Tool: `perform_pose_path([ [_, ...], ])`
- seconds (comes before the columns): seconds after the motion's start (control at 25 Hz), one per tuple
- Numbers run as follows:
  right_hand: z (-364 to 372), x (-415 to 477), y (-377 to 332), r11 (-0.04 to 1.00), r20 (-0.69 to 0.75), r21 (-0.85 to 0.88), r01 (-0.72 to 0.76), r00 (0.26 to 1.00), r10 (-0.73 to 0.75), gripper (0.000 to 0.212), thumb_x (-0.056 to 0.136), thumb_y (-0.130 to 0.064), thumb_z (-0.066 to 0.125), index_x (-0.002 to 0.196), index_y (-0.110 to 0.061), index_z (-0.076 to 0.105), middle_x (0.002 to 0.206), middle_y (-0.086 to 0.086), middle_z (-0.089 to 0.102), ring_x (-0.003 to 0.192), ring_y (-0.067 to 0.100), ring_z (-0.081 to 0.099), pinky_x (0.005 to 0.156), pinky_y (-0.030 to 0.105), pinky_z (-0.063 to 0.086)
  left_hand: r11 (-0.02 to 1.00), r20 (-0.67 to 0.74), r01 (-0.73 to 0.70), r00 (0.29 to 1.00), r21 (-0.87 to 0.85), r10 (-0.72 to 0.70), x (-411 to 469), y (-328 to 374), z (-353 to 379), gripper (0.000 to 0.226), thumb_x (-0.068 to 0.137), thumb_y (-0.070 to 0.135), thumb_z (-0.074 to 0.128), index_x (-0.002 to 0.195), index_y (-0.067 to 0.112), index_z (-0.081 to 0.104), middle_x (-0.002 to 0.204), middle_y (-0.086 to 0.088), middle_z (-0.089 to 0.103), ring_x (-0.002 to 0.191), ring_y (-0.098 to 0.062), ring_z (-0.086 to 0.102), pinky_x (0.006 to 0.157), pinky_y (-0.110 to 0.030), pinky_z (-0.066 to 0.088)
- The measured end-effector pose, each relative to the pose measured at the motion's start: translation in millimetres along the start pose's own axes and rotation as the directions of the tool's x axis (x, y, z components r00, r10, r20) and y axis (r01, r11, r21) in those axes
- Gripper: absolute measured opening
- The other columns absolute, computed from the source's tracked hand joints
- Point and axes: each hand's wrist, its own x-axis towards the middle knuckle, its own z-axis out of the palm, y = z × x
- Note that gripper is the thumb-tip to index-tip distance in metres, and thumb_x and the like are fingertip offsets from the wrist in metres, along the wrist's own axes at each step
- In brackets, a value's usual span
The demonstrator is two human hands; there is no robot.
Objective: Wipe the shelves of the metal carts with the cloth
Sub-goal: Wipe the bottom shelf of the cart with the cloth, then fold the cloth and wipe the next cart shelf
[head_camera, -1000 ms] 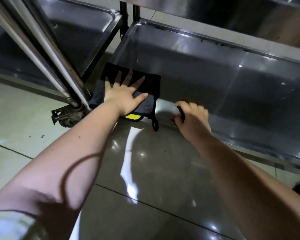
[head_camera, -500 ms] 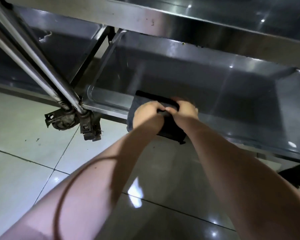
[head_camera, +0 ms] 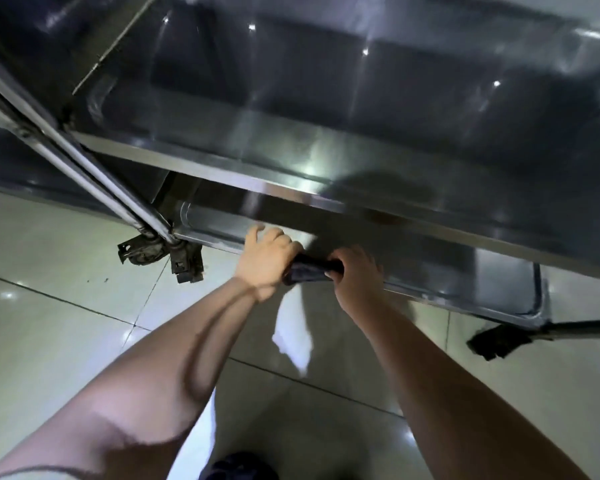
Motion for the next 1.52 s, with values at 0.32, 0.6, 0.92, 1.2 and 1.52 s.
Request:
perform_pose_path([
  [0.32,-182.6,-160.5,-8.7,0.992,-0.044,-0.116,0.044,0.998,-0.049,0.023,0.072,0.0,0.07,0.09,-0.013,0.065,0.092,0.01,0.06,0.082,0.036,0.056,0.071,0.041,0.044,0.934,0.022,-0.238,0.967,-0.265,0.253,-22.7,122.4,-174.9,0.02,0.059,0.011,0.073,0.078,0.012,0.067,0.067,-0.007,0.058,0.057,-0.028,0.057,0.068,-0.035,0.028],
  [0.6,-378.0,-254.1,-81.0,0.988,-0.229,-0.138,-0.063,0.973,0.03,0.019,0.073,0.002,0.063,0.089,-0.007,0.064,0.087,0.012,0.057,0.075,0.035,0.053,0.063,0.042,0.045,0.793,-0.018,-0.374,0.909,-0.48,0.417,8.0,179.3,-396.8,0.006,0.077,0.012,0.066,0.079,0.007,0.068,0.071,-0.011,0.06,0.059,-0.033,0.055,0.055,-0.037,0.039],
  [0.92,-635.1,-296.3,-174.1,0.988,-0.519,-0.052,-0.147,0.849,0.099,0.022,0.077,-0.001,0.056,0.095,-0.009,0.067,0.093,0.011,0.058,0.088,0.035,0.055,0.073,0.041,0.047,0.696,-0.284,-0.601,0.799,-0.393,0.53,120.1,208.5,-664.1,0.015,0.078,0.021,0.065,0.09,0.014,0.069,0.084,-0.006,0.066,0.076,-0.031,0.061,0.076,-0.039,0.042],
  [1.2,-829.7,-303.2,-199.8,0.969,-0.699,-0.177,-0.173,0.715,0.0,0.021,0.088,-0.004,0.058,0.105,-0.016,0.063,0.106,0.003,0.05,0.102,0.024,0.048,0.081,0.039,0.045,0.653,-0.5,-0.738,0.636,-0.169,0.588,215.5,268.0,-831.8,0.027,0.083,0.037,0.048,0.088,0.015,0.065,0.081,-0.004,0.063,0.072,-0.031,0.062,0.074,-0.038,0.042],
  [1.52,-1012.2,-336.7,-177.3,0.951,-0.886,-0.24,-0.193,0.444,-0.134,0.016,0.086,-0.004,0.063,0.1,-0.013,0.065,0.105,0.005,0.059,0.102,0.026,0.05,0.087,0.042,0.044,0.745,-0.737,-0.667,0.515,-0.023,0.438,274.0,391.2,-995.4,0.014,0.087,0.027,0.065,0.099,0.022,0.065,0.101,0.001,0.064,0.099,-0.025,0.06,0.096,-0.042,0.025],
])
